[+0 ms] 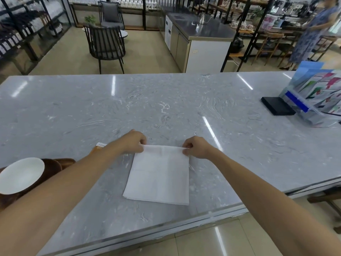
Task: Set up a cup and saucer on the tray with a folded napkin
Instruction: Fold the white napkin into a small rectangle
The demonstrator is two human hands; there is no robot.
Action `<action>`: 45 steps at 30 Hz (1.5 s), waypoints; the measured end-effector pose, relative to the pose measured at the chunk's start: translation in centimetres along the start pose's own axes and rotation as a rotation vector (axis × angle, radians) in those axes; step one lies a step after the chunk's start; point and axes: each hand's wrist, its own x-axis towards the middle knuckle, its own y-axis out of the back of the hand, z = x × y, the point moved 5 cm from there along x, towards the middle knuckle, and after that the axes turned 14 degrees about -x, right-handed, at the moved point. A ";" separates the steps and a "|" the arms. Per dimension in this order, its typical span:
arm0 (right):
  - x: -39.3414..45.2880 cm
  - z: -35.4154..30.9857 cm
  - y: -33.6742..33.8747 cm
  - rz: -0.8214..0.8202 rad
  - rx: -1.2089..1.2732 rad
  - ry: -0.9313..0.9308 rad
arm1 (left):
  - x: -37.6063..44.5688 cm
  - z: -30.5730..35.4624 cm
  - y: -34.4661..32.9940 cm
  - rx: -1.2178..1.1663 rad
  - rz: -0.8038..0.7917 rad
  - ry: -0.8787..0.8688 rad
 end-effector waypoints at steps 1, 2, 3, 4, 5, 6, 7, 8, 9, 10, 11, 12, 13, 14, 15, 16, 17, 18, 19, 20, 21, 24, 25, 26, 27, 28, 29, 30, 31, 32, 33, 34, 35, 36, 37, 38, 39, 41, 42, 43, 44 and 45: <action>-0.6 -0.1 0.6 0.043 0.018 0.016 | -0.8 0.2 0.6 -0.040 0.042 -0.042; -1.3 -0.1 1.1 0.092 0.040 0.034 | -1.8 0.3 1.1 -0.081 0.091 -0.083; -2.2 -0.2 1.6 0.141 0.065 0.052 | -3.0 0.5 1.6 -0.124 0.142 -0.123; -3.2 -0.3 1.9 0.189 0.089 0.070 | -4.4 0.6 1.9 -0.156 0.192 -0.159; -4.2 -0.4 2.1 0.230 0.105 0.087 | -5.9 0.8 2.0 -0.172 0.237 -0.186; -5.3 -0.6 2.1 0.264 0.111 0.107 | -7.4 0.7 1.8 -0.180 0.280 -0.208; -6.5 -0.9 2.0 0.291 0.108 0.127 | -8.8 0.6 1.4 -0.186 0.318 -0.230; -7.6 -1.1 1.6 0.310 0.108 0.143 | -10.3 0.6 0.8 -0.189 0.342 -0.258; -8.7 -1.4 1.1 0.325 0.114 0.158 | -11.6 0.5 0.0 -0.185 0.356 -0.289; -9.7 -1.7 0.4 0.337 0.120 0.176 | -12.7 0.2 -0.9 -0.172 0.370 -0.318; -10.7 -2.0 -0.3 0.351 0.119 0.198 | -13.8 -0.1 -1.7 -0.147 0.389 -0.340; -11.6 -2.2 -1.2 0.364 0.109 0.218 | -14.6 -0.4 -2.5 -0.118 0.411 -0.355; -12.4 -2.4 -2.2 0.374 0.096 0.234 | -15.4 -0.8 -3.3 -0.091 0.425 -0.360; -13.2 -2.5 -3.3 0.381 0.085 0.243 | -15.9 -1.3 -4.1 -0.075 0.427 -0.365; -13.7 -2.5 -4.3 0.383 0.078 0.246 | -16.3 -1.7 -4.8 -0.061 0.425 -0.372; -14.2 -2.4 -5.4 0.382 0.071 0.246 | -16.5 -1.9 -5.5 -0.045 0.421 -0.381; -14.6 -2.4 -6.4 0.380 0.057 0.245 | -16.7 -2.1 -6.0 -0.028 0.417 -0.392; -14.9 -2.4 -7.3 0.378 0.037 0.244 | -16.8 -2.3 -6.5 -0.013 0.415 -0.403; -15.2 -2.4 -8.2 0.377 0.020 0.244 | -16.9 -2.4 -6.8 -0.003 0.411 -0.414; -15.4 -2.3 -8.9 0.377 0.014 0.243 | -16.9 -2.6 -7.2 0.000 0.404 -0.415; -15.5 -2.2 -9.4 0.378 0.014 0.240 | -16.9 -2.9 -7.5 -0.004 0.393 -0.405; -15.8 -1.8 -10.2 0.379 0.016 0.218 | -16.7 -3.5 -7.9 -0.018 0.383 -0.383; -15.8 -1.7 -10.2 0.384 0.019 0.207 | -16.8 -3.5 -7.9 -0.028 0.382 -0.388; -15.8 -1.5 -10.1 0.394 0.029 0.194 | -16.9 -3.4 -7.9 -0.043 0.377 -0.389; -15.8 -1.4 -10.0 0.408 0.047 0.179 | -17.0 -3.3 -8.0 -0.057 0.373 -0.391; -15.8 -1.2 -9.8 0.422 0.066 0.162 | -17.0 -3.1 -8.0 -0.064 0.374 -0.395; -15.8 -1.1 -9.6 0.429 0.080 0.147 | -17.2 -3.0 -8.0 -0.069 0.378 -0.397; -15.8 -1.0 -9.6 0.431 0.086 0.137 | -17.3 -2.9 -8.1 -0.076 0.384 -0.395; -15.8 -0.9 -9.5 0.435 0.089 0.131 | -17.4 -2.8 -8.2 -0.090 0.391 -0.391; -15.8 -0.9 -9.5 0.442 0.092 0.126 | -17.4 -2.7 -8.4 -0.110 0.396 -0.388; -15.9 -1.0 -9.5 0.450 0.093 0.122 | -17.5 -2.7 -8.5 -0.127 0.399 -0.383; -15.9 -1.1 -9.5 0.457 0.088 0.124 | -17.6 -2.8 -8.7 -0.140 0.401 -0.375; -15.9 -1.3 -9.4 0.463 0.079 0.134 | -17.6 -2.8 -8.9 -0.149 0.401 -0.367; -15.9 -1.5 -9.3 0.470 0.071 0.152 | -17.7 -2.8 -9.1 -0.153 0.402 -0.361; -15.8 -1.6 -9.1 0.477 0.068 0.170 | -17.7 -2.7 -9.2 -0.153 0.409 -0.358; -15.8 -1.5 -8.9 0.489 0.064 0.184 | -17.8 -2.6 -9.3 -0.154 0.422 -0.361; -15.7 -1.4 -8.7 0.503 0.052 0.193 | -17.9 -2.5 -9.4 -0.157 0.437 -0.370; -15.5 -1.3 -8.4 0.530 0.014 0.204 | -18.2 -2.1 -9.4 -0.166 0.466 -0.397; -15.5 -1.2 -8.4 0.539 0.000 0.207 | -18.3 -1.8 -9.4 -0.169 0.474 -0.410; -15.4 -1.2 -8.5 0.544 -0.012 0.211 | -18.3 -1.7 -9.4 -0.169 0.479 -0.419; -15.4 -1.1 -8.6 0.546 -0.025 0.218 | -18.4 -1.5 -9.5 -0.169 0.480 -0.423; -15.4 -1.1 -8.7 0.545 -0.040 0.230 | -18.4 -1.5 -9.6 -0.170 0.481 -0.423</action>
